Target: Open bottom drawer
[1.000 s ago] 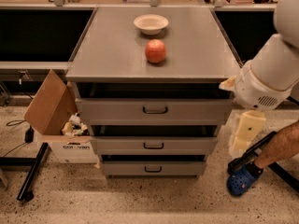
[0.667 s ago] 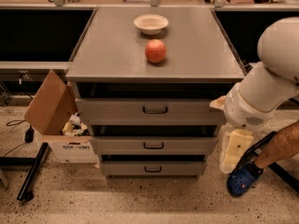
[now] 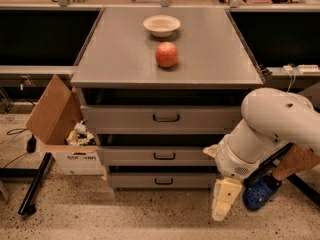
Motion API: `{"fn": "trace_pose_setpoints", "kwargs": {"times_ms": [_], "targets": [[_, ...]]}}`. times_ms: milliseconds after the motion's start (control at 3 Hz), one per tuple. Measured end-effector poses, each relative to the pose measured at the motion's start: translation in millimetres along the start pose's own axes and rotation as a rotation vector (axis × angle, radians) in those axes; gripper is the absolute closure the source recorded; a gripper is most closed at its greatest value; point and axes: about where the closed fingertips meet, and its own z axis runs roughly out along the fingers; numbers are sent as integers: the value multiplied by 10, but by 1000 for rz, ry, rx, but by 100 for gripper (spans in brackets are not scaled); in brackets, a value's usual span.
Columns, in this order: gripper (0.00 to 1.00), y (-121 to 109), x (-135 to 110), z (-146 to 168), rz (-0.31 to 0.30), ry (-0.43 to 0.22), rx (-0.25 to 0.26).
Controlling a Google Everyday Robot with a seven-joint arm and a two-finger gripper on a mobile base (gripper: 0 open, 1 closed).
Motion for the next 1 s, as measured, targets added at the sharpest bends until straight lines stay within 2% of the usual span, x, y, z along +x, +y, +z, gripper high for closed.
{"fn": "trace_pose_setpoints", "kwargs": {"times_ms": [333,667,1000], "targets": [[0,-11,14,34,-2,1,-2],[0,-103,143,331,-22,12,-20],[0,-275,341,883,-101,28,-63]]}}
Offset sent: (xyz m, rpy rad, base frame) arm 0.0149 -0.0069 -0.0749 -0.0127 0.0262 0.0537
